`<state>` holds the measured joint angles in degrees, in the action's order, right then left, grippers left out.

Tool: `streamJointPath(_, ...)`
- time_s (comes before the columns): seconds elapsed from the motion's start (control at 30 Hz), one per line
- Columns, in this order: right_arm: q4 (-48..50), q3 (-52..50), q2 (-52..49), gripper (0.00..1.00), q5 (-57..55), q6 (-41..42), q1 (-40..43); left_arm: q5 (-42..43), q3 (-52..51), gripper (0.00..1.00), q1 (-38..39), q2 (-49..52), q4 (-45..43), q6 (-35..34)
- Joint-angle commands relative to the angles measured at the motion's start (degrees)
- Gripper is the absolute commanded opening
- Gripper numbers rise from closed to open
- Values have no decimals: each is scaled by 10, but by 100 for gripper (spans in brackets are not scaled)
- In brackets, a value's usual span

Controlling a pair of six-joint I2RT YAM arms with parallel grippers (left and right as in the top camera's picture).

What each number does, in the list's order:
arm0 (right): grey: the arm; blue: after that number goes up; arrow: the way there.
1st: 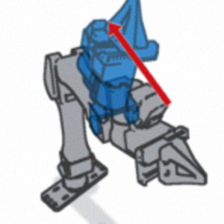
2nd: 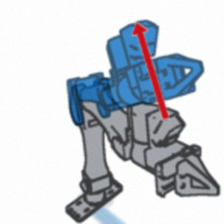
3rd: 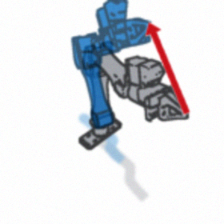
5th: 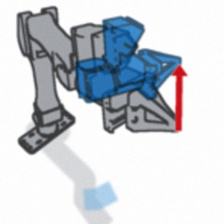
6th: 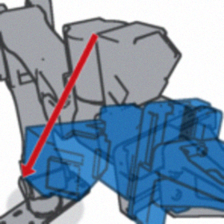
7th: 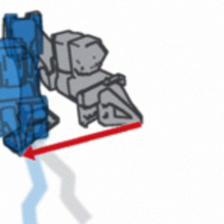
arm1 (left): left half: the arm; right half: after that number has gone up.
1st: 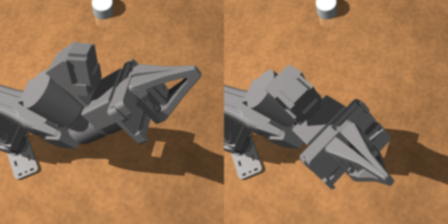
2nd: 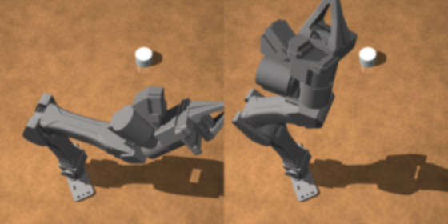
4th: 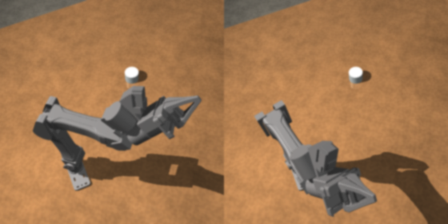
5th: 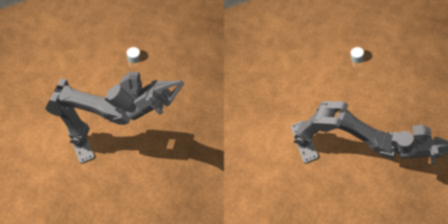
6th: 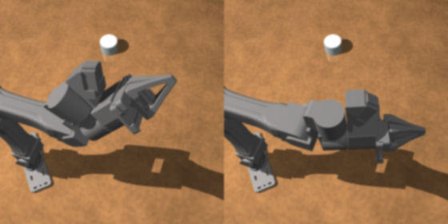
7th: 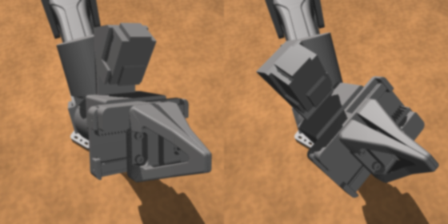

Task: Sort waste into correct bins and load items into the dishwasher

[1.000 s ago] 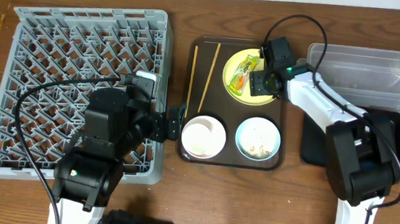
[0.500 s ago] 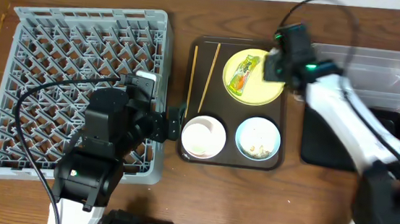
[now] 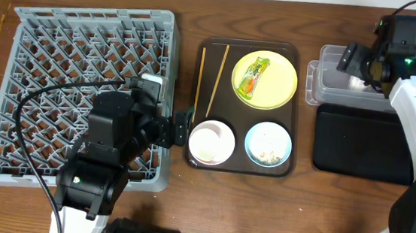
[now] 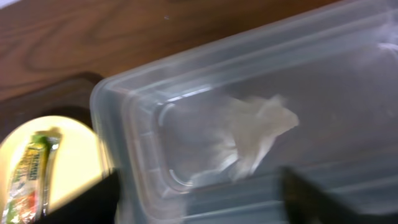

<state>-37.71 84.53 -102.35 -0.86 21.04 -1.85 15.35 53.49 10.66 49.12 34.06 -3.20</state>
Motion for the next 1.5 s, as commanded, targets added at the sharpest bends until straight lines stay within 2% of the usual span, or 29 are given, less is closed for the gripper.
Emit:
streamJointPath(0.0,26,15,42,89,120,-29,-12,9,12,93,0,-1,-2,-5)
streamJointPath(0.07,30,15,51,89,132,-29,-29,9,12,93,0,-1,-2,-5)
streamJointPath(0.23,28,9,42,80,118,-29,-110,9,12,93,0,-1,-2,-5)
streamJointPath(0.33,49,7,-3,77,35,-26,-188,9,12,93,0,-2,-2,-5)
streamJointPath(0.43,93,7,-52,72,-31,-12,-228,9,12,93,0,-1,-2,-5)
streamJointPath(0.6,178,7,-137,63,-59,34,-256,9,12,93,0,-2,-2,-5)
streamJointPath(0.83,235,7,-216,60,-32,79,-263,9,12,93,0,-1,-2,-5)
streamJointPath(1.0,235,7,-245,39,-31,79,-263,9,12,93,0,-1,-2,-5)
streamJointPath(1.13,226,7,-253,13,-37,78,-262,9,12,93,0,-2,-2,-5)
streamJointPath(1.17,224,7,-252,1,-37,78,-260,9,12,93,0,-1,-2,-5)
streamJointPath(1.3,209,10,-212,1,-17,76,-247,9,12,93,0,-1,-2,-5)
streamJointPath(1.47,169,10,-98,1,-2,76,-213,9,12,93,0,-2,-2,-5)
